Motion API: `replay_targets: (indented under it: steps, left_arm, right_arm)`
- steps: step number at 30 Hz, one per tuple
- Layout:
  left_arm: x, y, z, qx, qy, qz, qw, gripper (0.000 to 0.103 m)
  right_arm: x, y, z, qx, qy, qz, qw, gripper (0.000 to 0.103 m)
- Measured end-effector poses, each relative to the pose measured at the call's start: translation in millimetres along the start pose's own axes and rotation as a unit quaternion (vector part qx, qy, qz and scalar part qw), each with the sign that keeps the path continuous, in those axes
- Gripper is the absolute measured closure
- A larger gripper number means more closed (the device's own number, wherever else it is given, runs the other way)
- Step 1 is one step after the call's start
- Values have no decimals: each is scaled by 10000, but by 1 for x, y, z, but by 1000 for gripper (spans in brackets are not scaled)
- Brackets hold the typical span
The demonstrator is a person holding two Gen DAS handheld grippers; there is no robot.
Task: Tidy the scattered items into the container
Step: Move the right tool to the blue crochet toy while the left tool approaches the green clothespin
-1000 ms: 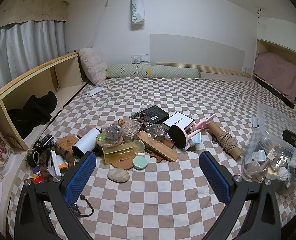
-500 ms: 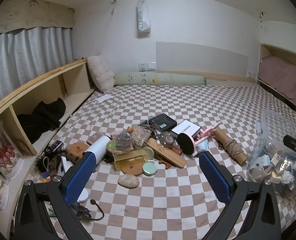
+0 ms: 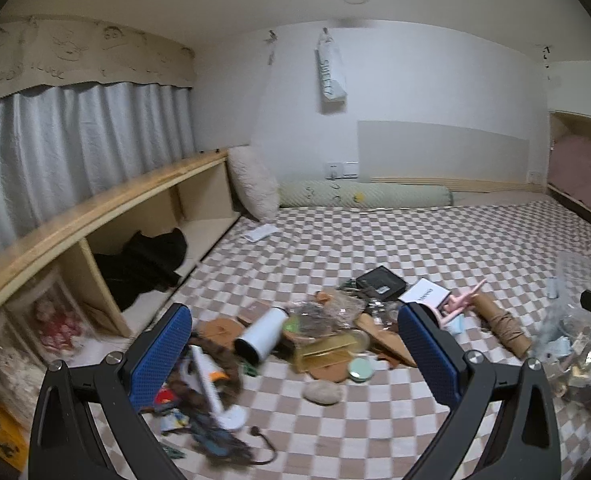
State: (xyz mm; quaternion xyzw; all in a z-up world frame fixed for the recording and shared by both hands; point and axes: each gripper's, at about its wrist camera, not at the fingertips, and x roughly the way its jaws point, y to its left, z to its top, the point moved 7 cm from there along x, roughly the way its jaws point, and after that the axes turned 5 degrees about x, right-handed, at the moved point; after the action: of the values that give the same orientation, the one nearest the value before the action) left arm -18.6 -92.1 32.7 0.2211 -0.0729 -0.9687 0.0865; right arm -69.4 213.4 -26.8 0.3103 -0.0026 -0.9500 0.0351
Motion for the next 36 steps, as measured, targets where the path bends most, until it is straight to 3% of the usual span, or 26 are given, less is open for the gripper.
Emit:
replay_targets:
  steps: [7, 13, 19, 24, 32, 36]
  left_arm:
    - [12, 55, -28, 28, 339, 415, 9986, 0]
    - [29, 106, -70, -273, 786, 707, 9940, 0]
    - [50, 139, -114, -271, 1162, 844, 9893, 0]
    - [68, 164, -156, -618, 1402, 859, 9845, 0]
    - [99, 171, -202, -595, 1683, 758, 9810, 0]
    - [108, 178, -207, -651, 1634, 710, 9818, 0]
  right_arm:
    - [19, 34, 6, -95, 258, 508, 9983, 0]
    - [43, 76, 3, -234, 506, 1111, 9922, 0]
    - [79, 131, -33, -668, 989, 1512, 9813, 0]
    - [97, 175, -65, -1148, 1280, 1706, 9702, 2]
    - [119, 246, -117, -1627, 1732, 2151, 9472, 20]
    - [127, 279, -130, -1489, 1835, 2495, 9391, 21]
